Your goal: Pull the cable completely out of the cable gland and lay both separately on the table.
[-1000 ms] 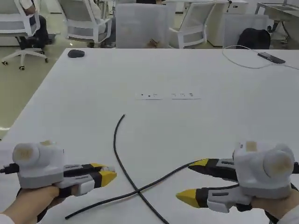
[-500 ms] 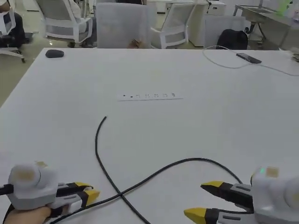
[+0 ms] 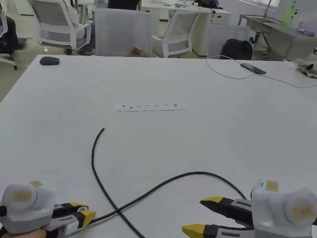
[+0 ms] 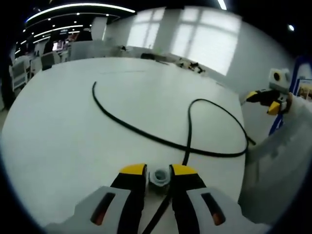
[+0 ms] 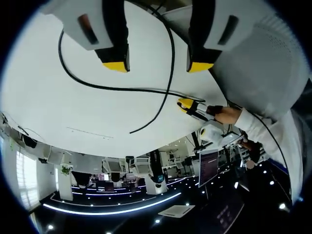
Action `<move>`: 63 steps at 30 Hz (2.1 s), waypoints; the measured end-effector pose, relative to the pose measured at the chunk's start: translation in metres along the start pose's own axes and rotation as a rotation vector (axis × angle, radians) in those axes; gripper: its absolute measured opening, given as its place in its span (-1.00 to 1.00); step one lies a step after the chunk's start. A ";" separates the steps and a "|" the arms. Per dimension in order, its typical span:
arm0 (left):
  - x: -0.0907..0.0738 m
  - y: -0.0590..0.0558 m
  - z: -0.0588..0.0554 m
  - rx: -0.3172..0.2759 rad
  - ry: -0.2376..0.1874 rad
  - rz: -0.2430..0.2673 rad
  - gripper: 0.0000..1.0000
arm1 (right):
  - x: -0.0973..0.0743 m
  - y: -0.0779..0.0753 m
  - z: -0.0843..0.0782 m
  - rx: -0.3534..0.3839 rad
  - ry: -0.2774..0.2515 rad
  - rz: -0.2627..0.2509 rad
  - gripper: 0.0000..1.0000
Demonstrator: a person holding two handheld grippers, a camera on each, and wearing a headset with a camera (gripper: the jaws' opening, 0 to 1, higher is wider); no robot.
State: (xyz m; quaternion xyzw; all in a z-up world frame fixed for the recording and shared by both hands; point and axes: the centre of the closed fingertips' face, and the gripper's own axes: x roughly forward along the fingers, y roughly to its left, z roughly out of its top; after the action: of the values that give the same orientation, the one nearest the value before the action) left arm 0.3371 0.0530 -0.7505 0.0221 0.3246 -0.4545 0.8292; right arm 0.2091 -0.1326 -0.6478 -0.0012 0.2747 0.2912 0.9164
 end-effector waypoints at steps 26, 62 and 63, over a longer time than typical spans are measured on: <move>-0.172 -0.021 0.078 -0.035 -0.148 0.035 0.19 | -0.025 -0.008 0.026 0.006 -0.006 -0.017 0.21; -0.216 -0.023 0.010 -0.108 -0.108 0.140 0.27 | -0.038 -0.017 -0.015 0.198 0.015 -0.106 0.25; -0.215 -0.022 0.009 -0.107 -0.107 0.142 0.27 | -0.037 -0.018 -0.016 0.201 0.017 -0.105 0.25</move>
State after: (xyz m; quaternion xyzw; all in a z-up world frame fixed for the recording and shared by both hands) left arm 0.2439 0.1959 -0.6173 -0.0237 0.3013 -0.3771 0.8755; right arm 0.1854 -0.1697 -0.6452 0.0739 0.3098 0.2136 0.9236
